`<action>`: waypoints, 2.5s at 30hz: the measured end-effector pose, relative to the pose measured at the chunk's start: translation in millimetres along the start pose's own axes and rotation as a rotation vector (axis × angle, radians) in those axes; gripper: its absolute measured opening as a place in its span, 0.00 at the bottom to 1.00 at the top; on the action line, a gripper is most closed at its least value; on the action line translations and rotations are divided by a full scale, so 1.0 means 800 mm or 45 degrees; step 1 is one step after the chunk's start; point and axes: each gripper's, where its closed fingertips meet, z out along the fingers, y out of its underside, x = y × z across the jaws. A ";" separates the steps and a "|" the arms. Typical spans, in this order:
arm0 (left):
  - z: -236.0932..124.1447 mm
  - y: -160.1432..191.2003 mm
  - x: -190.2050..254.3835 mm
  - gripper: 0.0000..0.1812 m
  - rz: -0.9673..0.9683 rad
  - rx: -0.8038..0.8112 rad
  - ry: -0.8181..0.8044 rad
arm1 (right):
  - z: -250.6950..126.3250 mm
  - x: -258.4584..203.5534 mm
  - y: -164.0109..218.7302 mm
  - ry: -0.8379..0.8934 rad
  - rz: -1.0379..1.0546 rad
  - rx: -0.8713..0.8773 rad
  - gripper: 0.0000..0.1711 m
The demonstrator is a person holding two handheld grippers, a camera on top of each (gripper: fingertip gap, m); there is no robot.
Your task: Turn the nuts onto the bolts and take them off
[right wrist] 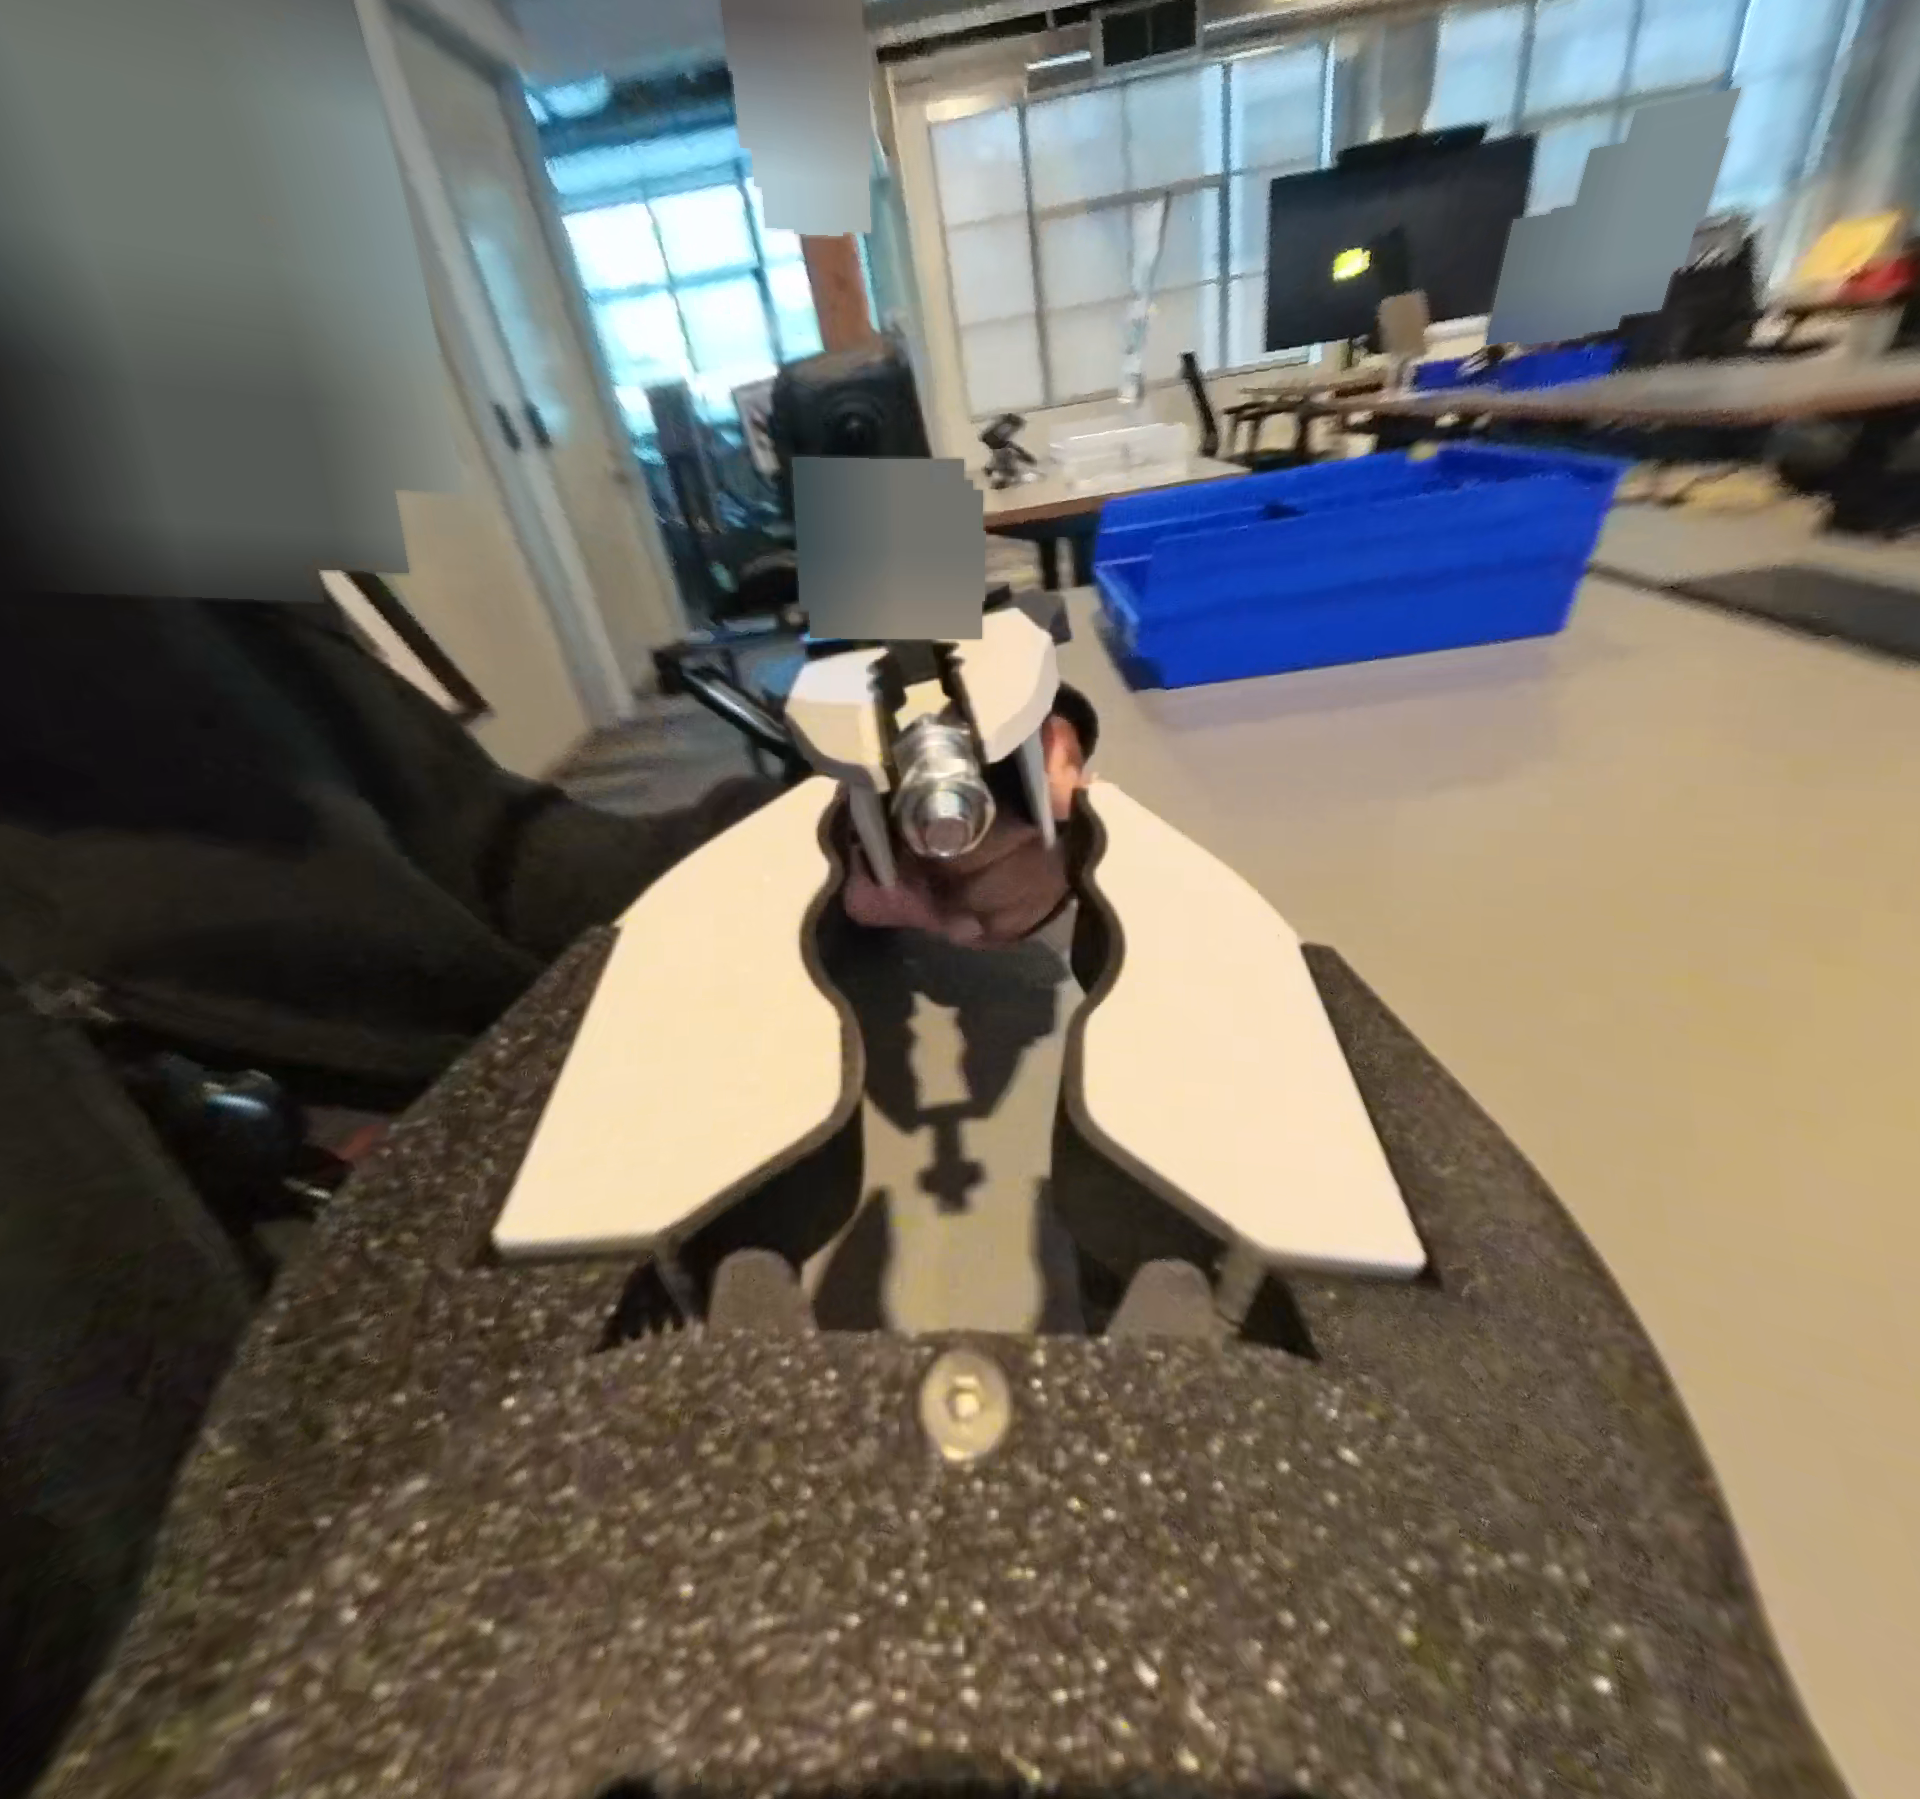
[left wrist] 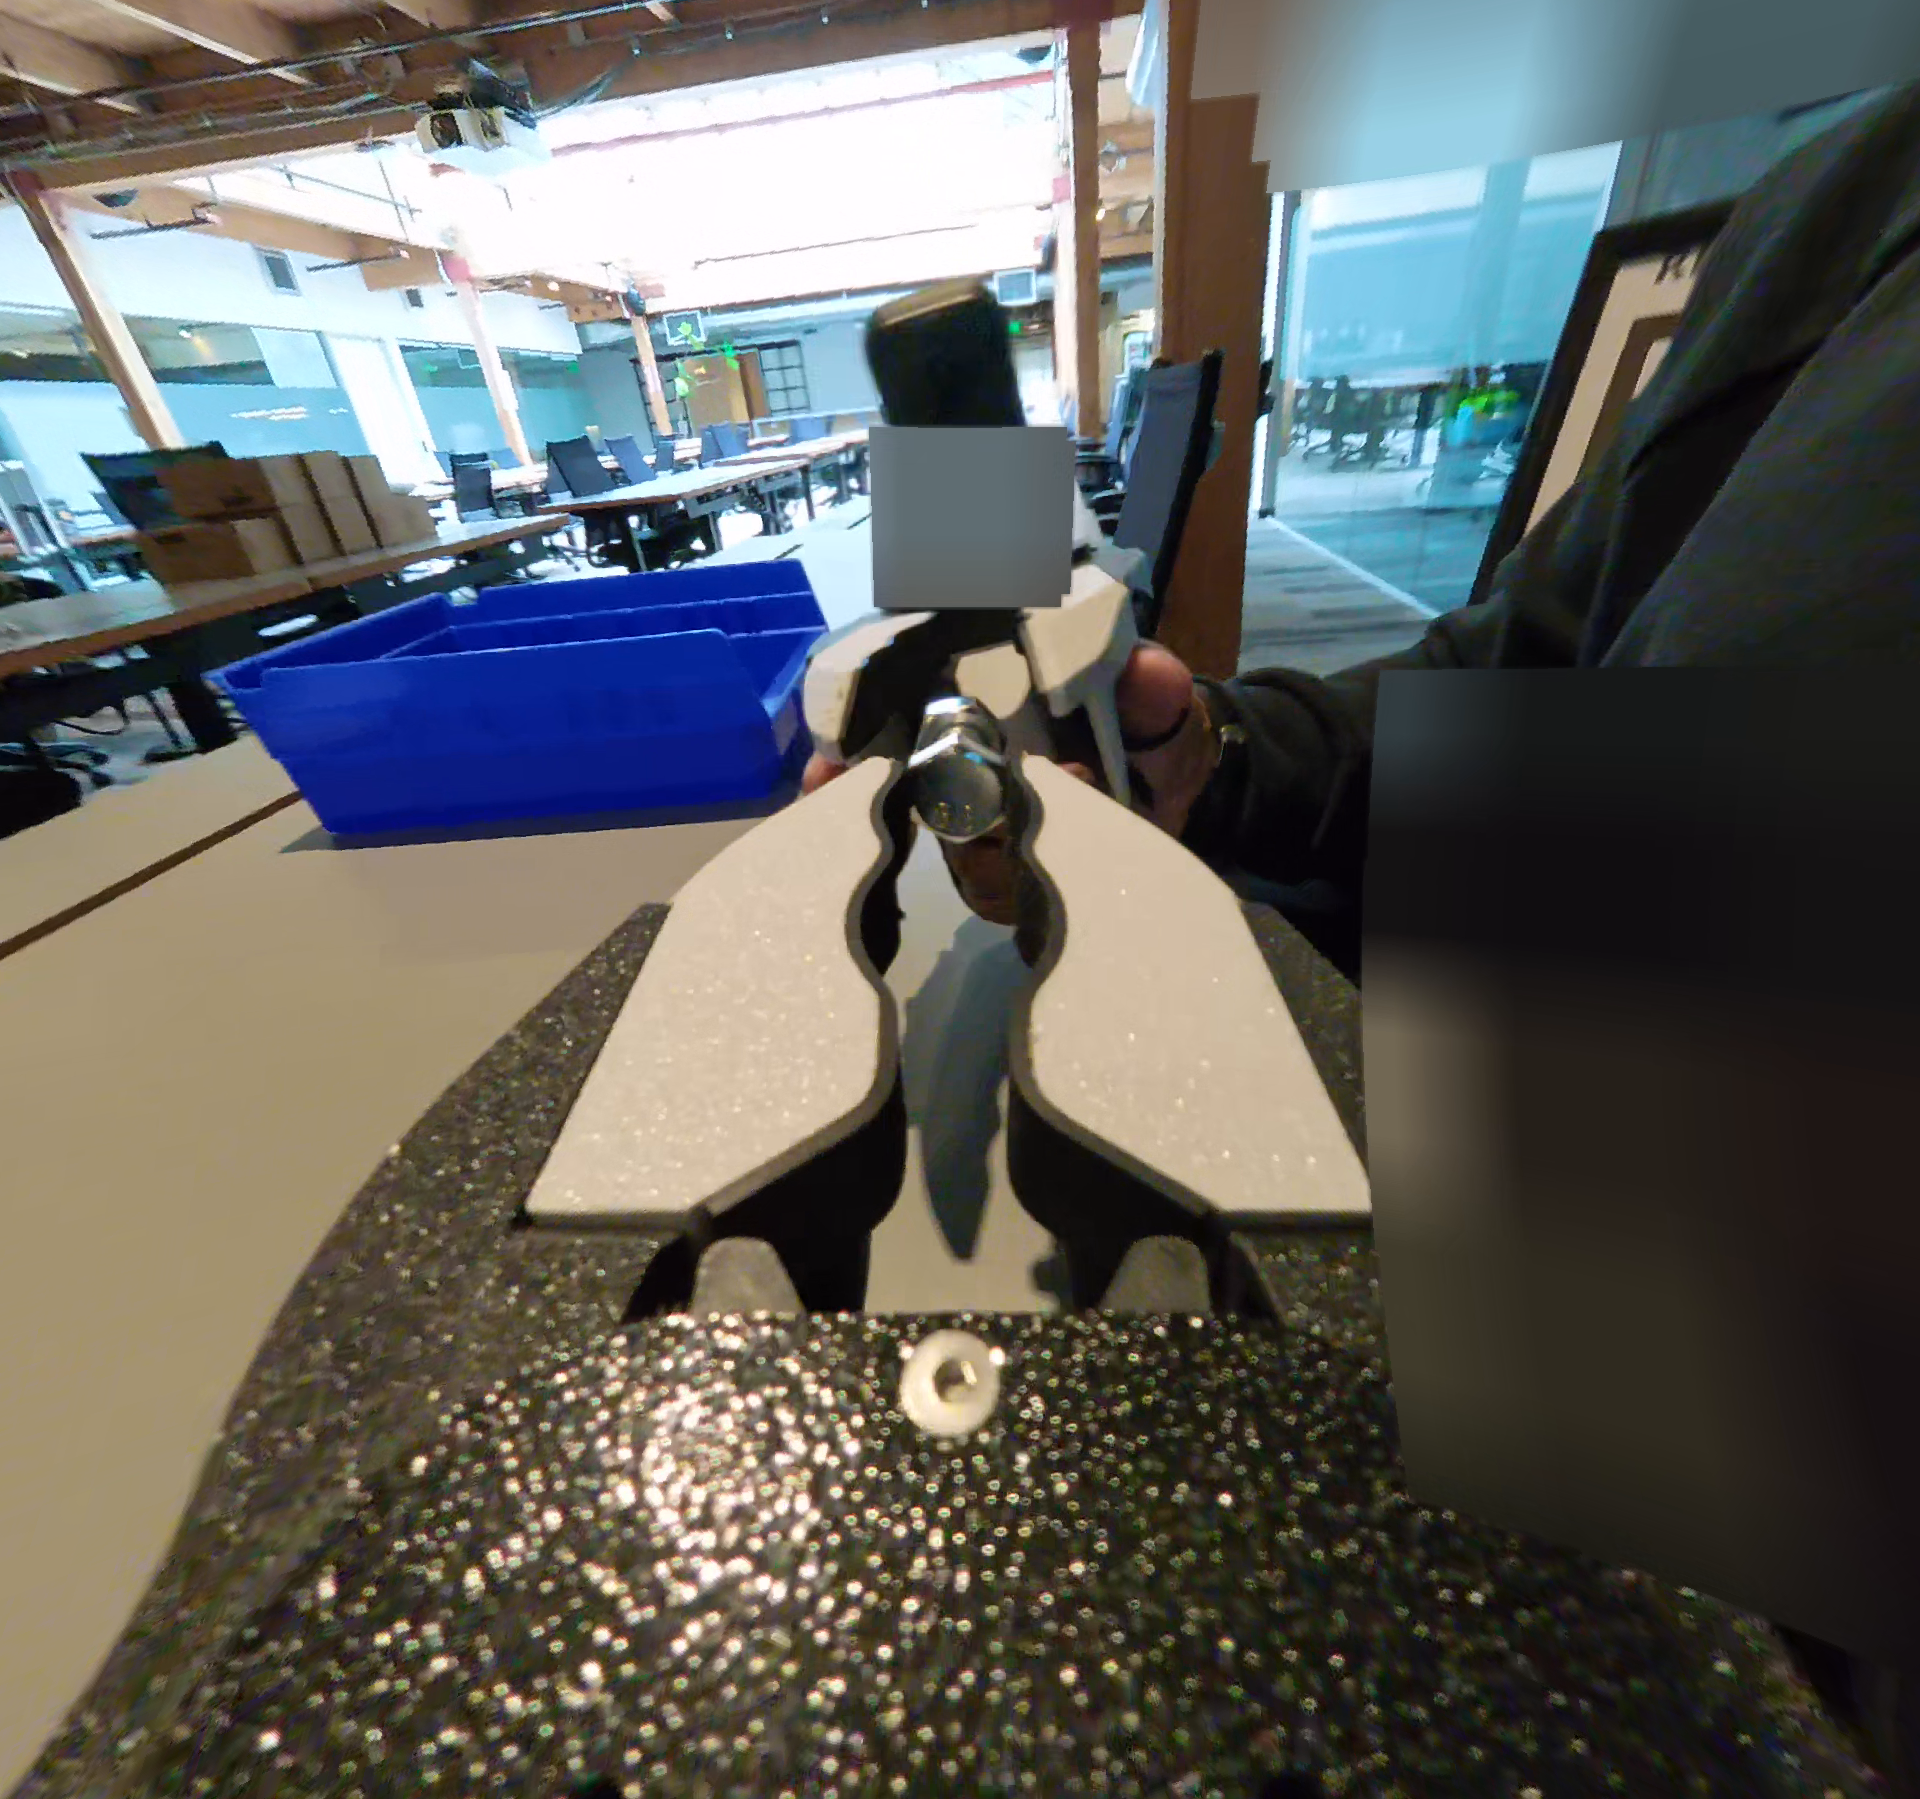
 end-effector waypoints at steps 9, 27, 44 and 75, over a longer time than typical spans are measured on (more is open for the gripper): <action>-0.001 0.000 0.002 0.09 -0.127 0.028 0.071 | 0.011 -0.001 0.010 0.243 -0.450 -0.126 0.14; -0.002 -0.006 0.002 0.09 0.036 0.028 -0.012 | 0.002 -0.002 -0.002 -0.056 0.140 0.028 0.21; 0.003 0.002 0.007 0.09 0.174 -0.056 -0.041 | 0.012 -0.013 0.016 -0.144 0.394 -0.085 0.11; -0.004 -0.013 0.003 0.09 0.029 0.070 -0.008 | 0.009 -0.003 0.002 -0.112 0.310 0.047 0.23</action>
